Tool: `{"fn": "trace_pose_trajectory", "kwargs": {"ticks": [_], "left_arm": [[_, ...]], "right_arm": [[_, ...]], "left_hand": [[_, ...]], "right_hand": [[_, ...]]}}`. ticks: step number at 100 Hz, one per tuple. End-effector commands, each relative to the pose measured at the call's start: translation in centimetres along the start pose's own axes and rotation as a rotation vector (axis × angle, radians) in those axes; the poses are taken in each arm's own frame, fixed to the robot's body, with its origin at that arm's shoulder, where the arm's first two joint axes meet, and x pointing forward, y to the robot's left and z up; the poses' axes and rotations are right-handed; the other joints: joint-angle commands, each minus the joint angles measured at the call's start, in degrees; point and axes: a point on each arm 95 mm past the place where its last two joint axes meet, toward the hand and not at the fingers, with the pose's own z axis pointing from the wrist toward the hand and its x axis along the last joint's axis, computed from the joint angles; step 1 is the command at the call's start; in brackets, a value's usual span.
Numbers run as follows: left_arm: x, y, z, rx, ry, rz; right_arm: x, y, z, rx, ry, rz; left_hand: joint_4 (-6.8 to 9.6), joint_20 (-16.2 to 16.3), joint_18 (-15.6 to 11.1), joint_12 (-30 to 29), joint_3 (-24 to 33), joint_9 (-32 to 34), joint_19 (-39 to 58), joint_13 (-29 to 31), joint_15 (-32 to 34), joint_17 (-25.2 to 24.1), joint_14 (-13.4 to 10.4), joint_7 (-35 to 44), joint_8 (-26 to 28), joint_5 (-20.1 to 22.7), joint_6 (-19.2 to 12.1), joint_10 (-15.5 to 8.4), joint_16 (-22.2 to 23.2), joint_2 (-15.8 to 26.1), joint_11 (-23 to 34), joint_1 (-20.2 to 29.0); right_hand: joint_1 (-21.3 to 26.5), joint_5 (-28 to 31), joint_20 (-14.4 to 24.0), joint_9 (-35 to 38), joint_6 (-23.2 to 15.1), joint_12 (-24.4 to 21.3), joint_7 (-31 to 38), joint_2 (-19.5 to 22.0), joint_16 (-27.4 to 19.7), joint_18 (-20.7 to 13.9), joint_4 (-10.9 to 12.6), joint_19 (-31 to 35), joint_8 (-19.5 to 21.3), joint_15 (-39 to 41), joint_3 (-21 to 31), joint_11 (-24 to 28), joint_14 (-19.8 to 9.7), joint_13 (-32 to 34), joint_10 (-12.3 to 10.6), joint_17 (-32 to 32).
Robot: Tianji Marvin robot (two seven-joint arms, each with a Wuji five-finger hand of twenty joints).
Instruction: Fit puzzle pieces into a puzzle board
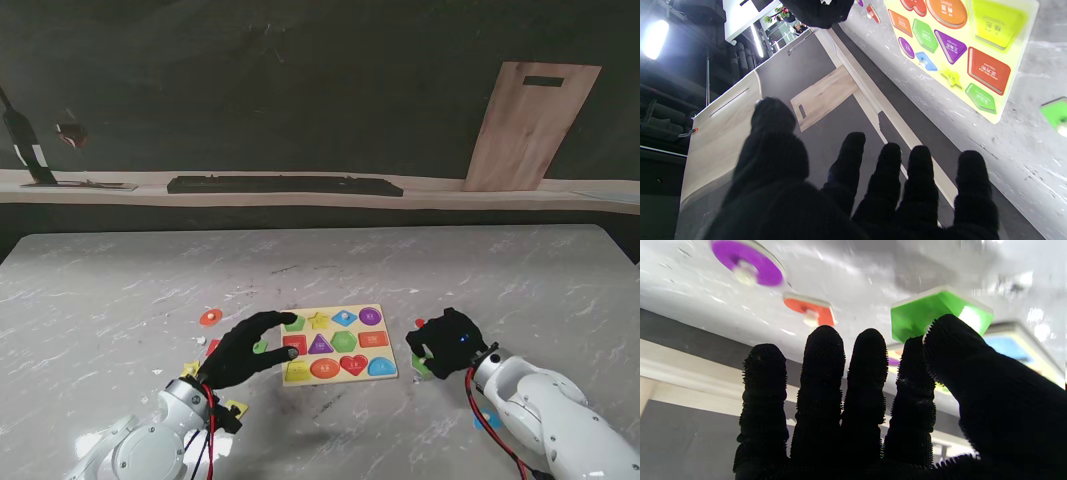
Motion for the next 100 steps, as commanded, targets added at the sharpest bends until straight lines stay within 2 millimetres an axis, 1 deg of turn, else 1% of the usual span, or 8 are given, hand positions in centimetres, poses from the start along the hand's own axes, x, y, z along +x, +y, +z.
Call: {"fn": "trace_pose_trajectory", "kwargs": {"ticks": [1, 15, 27, 38, 49, 70, 100], "left_arm": [[0.2, 0.1, -0.1, 0.001, 0.007, -0.007], [0.2, 0.0, -0.2, 0.005, 0.011, -0.008], [0.2, 0.0, -0.3, 0.011, 0.013, -0.008], [0.3, -0.1, -0.4, 0.014, 0.015, -0.01], [0.3, -0.2, -0.5, 0.018, 0.015, -0.009], [0.2, -0.2, -0.7, 0.027, 0.013, -0.009], [0.2, -0.2, -0.6, 0.026, 0.008, -0.013]], "right_arm": [[0.7, 1.7, 1.7, -0.044, 0.02, 0.003], [1.7, 3.0, 4.3, -0.057, 0.046, 0.032], [2.8, 3.8, 6.7, -0.057, 0.061, 0.05], [3.9, 4.3, 8.6, -0.049, 0.053, 0.068], [4.8, 4.5, 10.1, -0.032, 0.042, 0.091], [6.2, 4.5, 12.0, 0.001, 0.019, 0.129], [7.7, 4.4, 13.6, 0.043, -0.04, 0.168]], "left_hand": [[2.0, 0.87, -4.82, -0.72, -1.98, -0.07, -0.45, -0.78, -1.21, -0.84, -0.7, -1.02, -0.8, 1.28, -1.44, -0.3, -0.75, 1.47, -0.99, 0.59], [1.99, 0.84, -4.79, -0.71, -1.99, -0.01, -0.48, -0.83, -1.25, -0.85, -0.71, -1.04, -0.82, 1.29, -1.39, -0.19, -0.77, 1.47, -0.98, 0.59], [1.99, 0.83, -4.79, -0.72, -1.99, 0.02, -0.49, -0.74, -1.23, -0.85, -0.68, -1.05, -0.82, 1.36, -1.41, -0.22, -0.77, 1.48, -0.98, 0.61], [1.99, 0.82, -4.78, -0.74, -1.99, 0.0, -0.5, -0.78, -1.25, -0.88, -0.63, -1.1, -0.84, 1.37, -1.33, -0.16, -0.79, 1.54, -1.02, 0.63], [1.99, 0.8, -4.77, -0.74, -1.99, 0.06, -0.52, -0.78, -1.27, -0.88, -0.6, -1.12, -0.85, 1.41, -1.31, -0.22, -0.79, 1.63, -1.0, 0.65], [1.97, 0.8, -4.8, -0.74, -2.02, 0.13, -0.49, -0.71, -1.2, -0.81, -0.65, -1.14, -0.86, 1.49, -1.36, -0.23, -0.77, 1.76, -0.98, 0.63], [1.94, 0.81, -4.72, -0.76, -2.07, 0.22, -0.43, -0.69, -1.15, -0.8, -0.6, -1.12, -0.87, 1.72, -1.33, -0.15, -0.76, 1.88, -0.96, 0.66]], "right_hand": [[2.71, 3.76, 0.43, 1.54, -3.1, -0.37, 2.11, 0.2, 0.6, 0.81, 1.26, 1.96, 1.42, 1.62, 4.05, 1.66, 0.24, 2.03, 1.18, 0.51], [3.14, 4.21, 0.37, 1.97, -2.1, -0.46, 1.97, -0.3, 0.68, 1.21, 1.34, 2.27, 1.23, 1.96, 4.23, 1.89, 0.62, 2.57, 2.08, 0.92], [3.55, 4.86, 0.28, 2.5, -0.46, -0.5, 1.9, -0.87, 0.8, 1.8, 1.39, 2.84, 1.02, 2.58, 4.47, 2.36, 0.92, 3.59, 3.32, 1.87], [3.73, 5.85, 0.34, 3.37, 1.35, -0.69, 1.89, -1.87, 0.96, 2.67, 1.75, 3.98, 0.64, 3.54, 5.21, 2.98, 1.44, 4.86, 4.55, 2.96], [3.76, 6.66, 0.45, 4.14, 2.45, -0.92, 1.9, -2.88, 1.03, 3.57, 2.19, 4.96, 0.35, 4.25, 5.78, 3.42, 2.06, 5.85, 5.47, 3.75], [3.83, 7.37, 0.53, 4.88, 3.48, -1.24, 1.87, -3.9, 0.98, 4.59, 2.68, 5.83, 0.11, 4.76, 6.34, 3.67, 2.85, 6.66, 6.3, 4.34], [4.3, 8.58, 0.87, 5.89, 5.56, -1.54, 1.75, -5.35, 0.93, 6.2, 3.21, 7.51, -0.26, 5.93, 7.24, 4.21, 4.34, 7.91, 7.94, 5.17]]}}
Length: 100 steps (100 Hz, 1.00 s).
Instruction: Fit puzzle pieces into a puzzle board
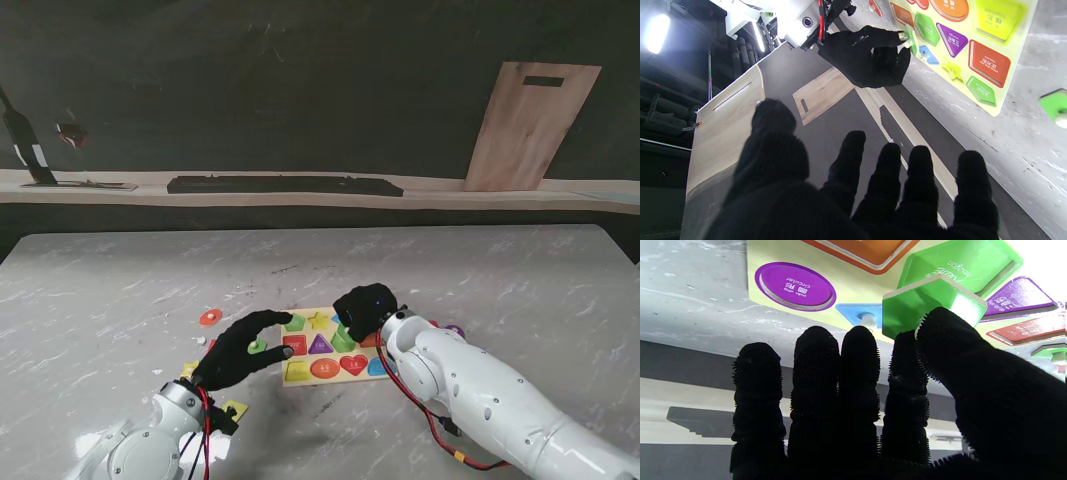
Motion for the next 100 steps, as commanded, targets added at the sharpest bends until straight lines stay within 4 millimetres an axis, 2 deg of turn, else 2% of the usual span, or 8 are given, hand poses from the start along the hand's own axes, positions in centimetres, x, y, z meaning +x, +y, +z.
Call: {"fn": "trace_pose_trajectory", "kwargs": {"ticks": [1, 51, 100], "left_arm": [[0.2, 0.1, 0.0, -0.001, 0.001, -0.008], [0.2, 0.1, 0.0, 0.002, 0.001, -0.011], [0.2, 0.0, 0.0, 0.005, 0.004, -0.01]], "right_arm": [[1.0, 0.1, 0.4, 0.005, 0.007, 0.002], [2.2, -0.7, 1.0, 0.071, -0.039, -0.013], [2.9, -1.4, 1.2, 0.107, -0.044, -0.02]], "left_hand": [[1.94, 0.81, -4.72, -0.66, -2.07, 0.26, -0.42, -0.64, -1.13, -0.79, -0.56, -1.11, -0.87, 0.72, -1.35, -0.15, -0.75, 1.38, -0.94, 0.64], [1.92, 0.77, -4.76, -0.7, -2.08, 0.22, -0.39, -0.68, -1.15, -0.8, -0.57, -1.12, -0.88, 0.76, -1.34, -0.19, -0.78, 1.5, -0.99, 0.63], [1.93, 0.72, -4.75, -0.72, -2.1, 0.19, -0.47, -0.71, -1.17, -0.83, -0.57, -1.18, -0.91, 0.8, -1.33, -0.13, -0.8, 1.57, -1.01, 0.67]], "right_hand": [[2.7, 4.18, 0.88, 2.29, -0.48, -0.38, 2.24, -0.6, 0.69, 2.67, 3.08, 2.77, -0.15, 2.0, 4.38, 1.63, 1.34, 1.96, 2.32, 0.85], [2.65, 5.93, 1.35, 3.88, 1.24, -0.86, 2.2, -2.69, 0.53, 4.1, 3.78, 4.42, -0.64, 3.37, 5.59, 2.15, 2.51, 3.78, 3.61, 2.23], [2.28, 6.2, 1.63, 4.34, 1.34, -1.03, 2.27, -3.2, 0.46, 4.45, 4.13, 5.09, -0.95, 4.03, 6.09, 2.46, 2.69, 4.51, 3.68, 2.98]]}}
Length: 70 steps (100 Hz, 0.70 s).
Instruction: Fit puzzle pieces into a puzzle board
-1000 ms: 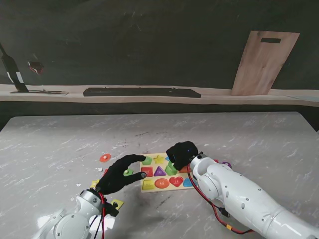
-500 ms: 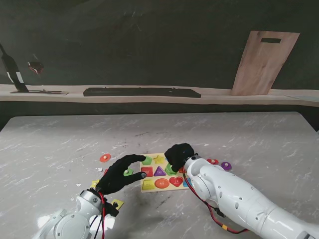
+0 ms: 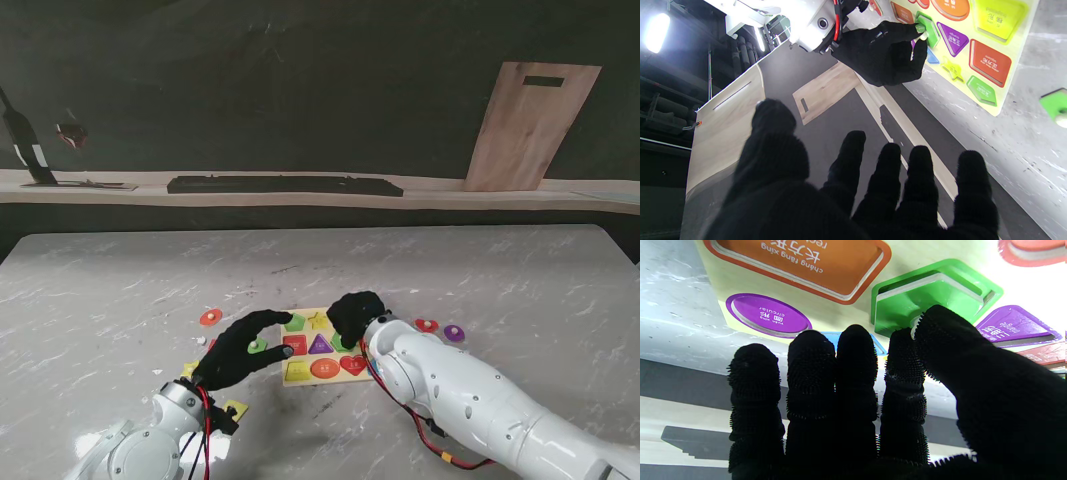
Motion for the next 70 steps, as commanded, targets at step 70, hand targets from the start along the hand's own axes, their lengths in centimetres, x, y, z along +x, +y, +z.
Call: {"fn": "trace_pose_trajectory", "kwargs": {"ticks": [70], "left_arm": [[0.14, 0.14, -0.02, 0.002, 0.002, -0.007]], "right_arm": [[0.53, -1.12, -0.83, 0.037, -0.013, -0.007]], "left_hand": [[1.93, 0.75, -4.7, -0.69, -2.09, 0.29, -0.34, -0.64, -1.12, -0.8, -0.6, -1.15, -0.89, 0.82, -1.42, -0.25, -0.78, 1.49, -0.97, 0.64]], "right_hand": [[1.5, 2.38, 1.39, 0.54, -2.25, 0.2, 2.23, 1.03, 0.45, 2.88, 3.51, 2.65, 0.83, 2.03, 3.13, 1.91, 1.05, 1.0, 1.83, -0.4]]}}
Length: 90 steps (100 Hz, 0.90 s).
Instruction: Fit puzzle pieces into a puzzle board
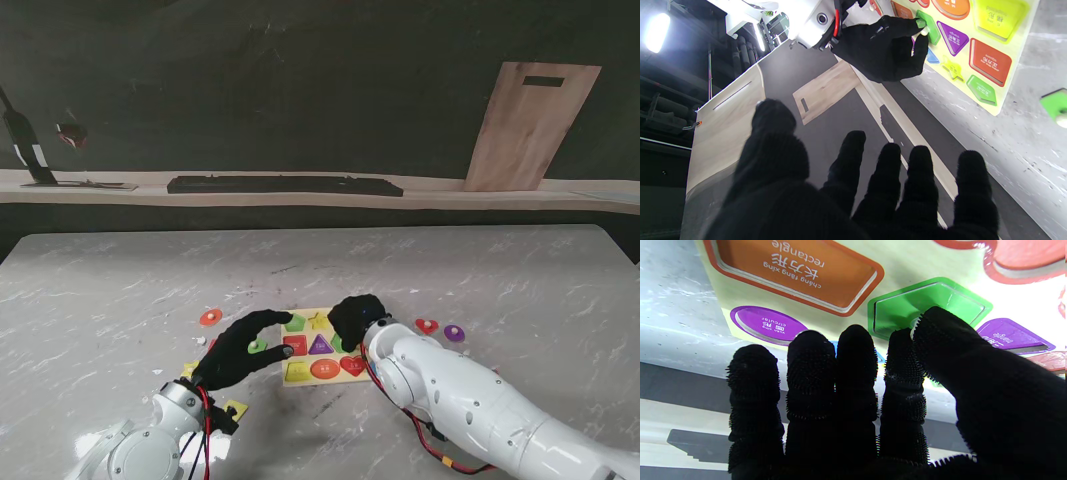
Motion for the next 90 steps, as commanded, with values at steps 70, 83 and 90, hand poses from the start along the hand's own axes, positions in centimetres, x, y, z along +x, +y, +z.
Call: {"fn": "trace_pose_trajectory", "kwargs": {"ticks": [70, 83, 90], "left_arm": [[0.1, 0.2, 0.0, 0.001, 0.002, -0.009], [0.1, 0.2, 0.0, 0.002, 0.001, -0.008], [0.1, 0.2, 0.0, 0.002, 0.001, -0.009]], "right_arm": [[-0.4, -1.2, -1.4, -0.021, -0.014, -0.066], [-1.0, -0.2, -2.6, -0.083, -0.006, -0.062], [-1.5, 0.3, -3.6, -0.122, 0.0, -0.063]], "left_hand": [[1.88, 0.68, -4.68, -0.72, -2.12, 0.33, -0.42, -0.68, -1.16, -0.82, -0.48, -1.18, -0.93, 1.02, -1.37, -0.13, -0.82, 1.86, -0.99, 0.84], [1.88, 0.7, -4.71, -0.74, -2.12, 0.38, -0.38, -0.61, -1.12, -0.78, -0.49, -1.17, -0.92, 1.1, -1.41, -0.14, -0.8, 1.9, -1.01, 0.91], [1.87, 0.7, -4.66, -0.73, -2.13, 0.39, -0.37, -0.64, -1.13, -0.8, -0.42, -1.15, -0.91, 1.15, -1.35, -0.1, -0.81, 1.9, -1.01, 0.93]], "right_hand": [[-15.71, 4.7, 1.58, -1.69, 3.65, 6.41, -7.55, 20.38, -0.34, 3.81, 7.77, 2.36, 15.45, 1.8, -20.09, 0.56, 2.65, -1.43, 2.87, -2.59], [-16.23, 1.41, 1.25, -4.74, 3.48, 6.23, -9.43, 22.98, -0.77, 3.08, 7.97, 1.12, 15.5, 0.06, -22.49, -0.82, 3.03, -4.57, 2.47, -5.77], [-16.02, -0.67, 0.74, -6.43, 3.45, 6.13, -10.47, 23.45, -1.51, 2.72, 8.17, 0.01, 15.31, -1.83, -23.39, -1.94, 3.18, -6.2, 2.13, -7.43]]}}
